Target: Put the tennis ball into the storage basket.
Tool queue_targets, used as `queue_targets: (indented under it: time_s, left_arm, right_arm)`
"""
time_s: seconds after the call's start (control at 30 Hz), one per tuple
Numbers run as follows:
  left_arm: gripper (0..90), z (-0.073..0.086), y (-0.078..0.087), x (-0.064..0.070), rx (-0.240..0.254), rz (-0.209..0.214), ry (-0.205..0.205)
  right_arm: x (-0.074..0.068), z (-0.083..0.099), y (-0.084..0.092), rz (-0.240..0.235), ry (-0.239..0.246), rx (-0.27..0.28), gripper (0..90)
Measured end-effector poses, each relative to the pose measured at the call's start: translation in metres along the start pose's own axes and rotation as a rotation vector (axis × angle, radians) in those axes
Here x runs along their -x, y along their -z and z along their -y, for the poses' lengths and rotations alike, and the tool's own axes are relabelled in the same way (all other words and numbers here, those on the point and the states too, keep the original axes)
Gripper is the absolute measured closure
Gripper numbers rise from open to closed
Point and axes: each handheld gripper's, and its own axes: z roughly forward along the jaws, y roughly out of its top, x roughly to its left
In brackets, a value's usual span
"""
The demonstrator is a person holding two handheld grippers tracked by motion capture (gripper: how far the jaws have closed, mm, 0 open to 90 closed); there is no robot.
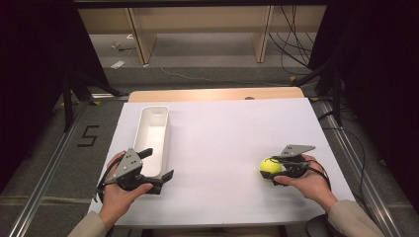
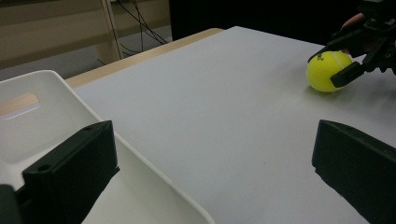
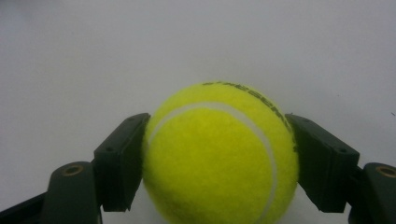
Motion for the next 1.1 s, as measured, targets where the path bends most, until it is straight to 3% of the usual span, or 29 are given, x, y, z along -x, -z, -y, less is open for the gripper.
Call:
queue_targets:
  time_s: [1.1]
  left_arm:
    - [0.0,0.000,0.000,0.000,-0.001,-0.001,0.004]
  right_arm:
    - [-0.003,-0.015,0.017,0.023,0.008,0.202,26.5]
